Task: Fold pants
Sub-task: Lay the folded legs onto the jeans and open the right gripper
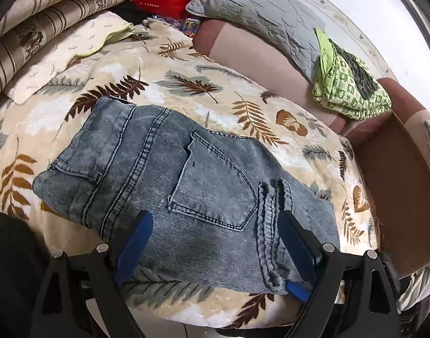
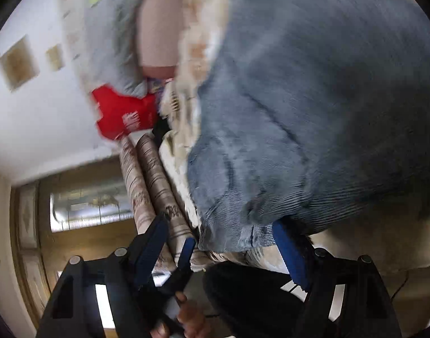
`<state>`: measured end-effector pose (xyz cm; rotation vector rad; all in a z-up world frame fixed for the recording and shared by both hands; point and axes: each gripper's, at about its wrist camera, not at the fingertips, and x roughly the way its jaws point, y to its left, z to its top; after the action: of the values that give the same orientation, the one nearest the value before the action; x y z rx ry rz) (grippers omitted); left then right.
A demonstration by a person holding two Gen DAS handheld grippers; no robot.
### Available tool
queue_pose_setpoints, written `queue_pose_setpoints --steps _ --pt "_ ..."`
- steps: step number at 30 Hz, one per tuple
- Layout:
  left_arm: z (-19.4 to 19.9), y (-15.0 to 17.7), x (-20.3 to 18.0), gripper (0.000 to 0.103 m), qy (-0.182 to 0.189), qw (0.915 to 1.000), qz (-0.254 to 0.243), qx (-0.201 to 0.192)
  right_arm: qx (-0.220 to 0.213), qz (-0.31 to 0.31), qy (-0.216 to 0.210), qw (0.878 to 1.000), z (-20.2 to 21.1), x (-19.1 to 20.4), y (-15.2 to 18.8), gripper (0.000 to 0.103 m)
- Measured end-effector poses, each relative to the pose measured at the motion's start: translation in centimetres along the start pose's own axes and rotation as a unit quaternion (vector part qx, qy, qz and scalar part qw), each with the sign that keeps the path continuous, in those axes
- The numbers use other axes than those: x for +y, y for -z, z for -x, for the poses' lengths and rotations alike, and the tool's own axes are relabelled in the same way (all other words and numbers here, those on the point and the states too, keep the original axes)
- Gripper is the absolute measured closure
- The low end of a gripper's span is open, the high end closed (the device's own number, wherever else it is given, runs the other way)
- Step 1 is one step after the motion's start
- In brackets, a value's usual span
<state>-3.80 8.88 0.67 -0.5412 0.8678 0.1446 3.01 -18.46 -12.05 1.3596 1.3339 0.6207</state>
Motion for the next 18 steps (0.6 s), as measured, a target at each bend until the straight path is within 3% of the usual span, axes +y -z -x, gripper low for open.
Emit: queue_pose_setpoints --steps 5,7,9,10,18 --pt "-0.1 -0.4 -1.0 0.013 0.006 0.9997 -0.02 -0.01 -0.034 -0.057 -0.013 0.998 0.3 -1.8 -0.4 0.029" --pt "0.1 -0.3 -1.4 0.013 0.008 0.9995 -0.026 -0.013 -0.044 -0.07 -0.006 0.997 0.5 -2.5 -0.6 0.042" --pt "0.2 -0.3 -1.8 0.013 0.008 0.9993 -0.032 -0.015 -0.051 -0.066 0.026 0.996 0.5 -3.0 -0.7 0.089" --pt "0.3 -0.3 -2.2 0.013 0.005 0.9991 -0.038 -0.019 -0.052 -0.062 0.039 0.996 0.6 -3.2 -0.6 0.095" --pt "1.1 -1.2 -6.3 0.013 0.014 0.9955 -0.084 -0.042 -0.058 0.025 0.033 0.997 2.5 -0.3 1.3 0.096"
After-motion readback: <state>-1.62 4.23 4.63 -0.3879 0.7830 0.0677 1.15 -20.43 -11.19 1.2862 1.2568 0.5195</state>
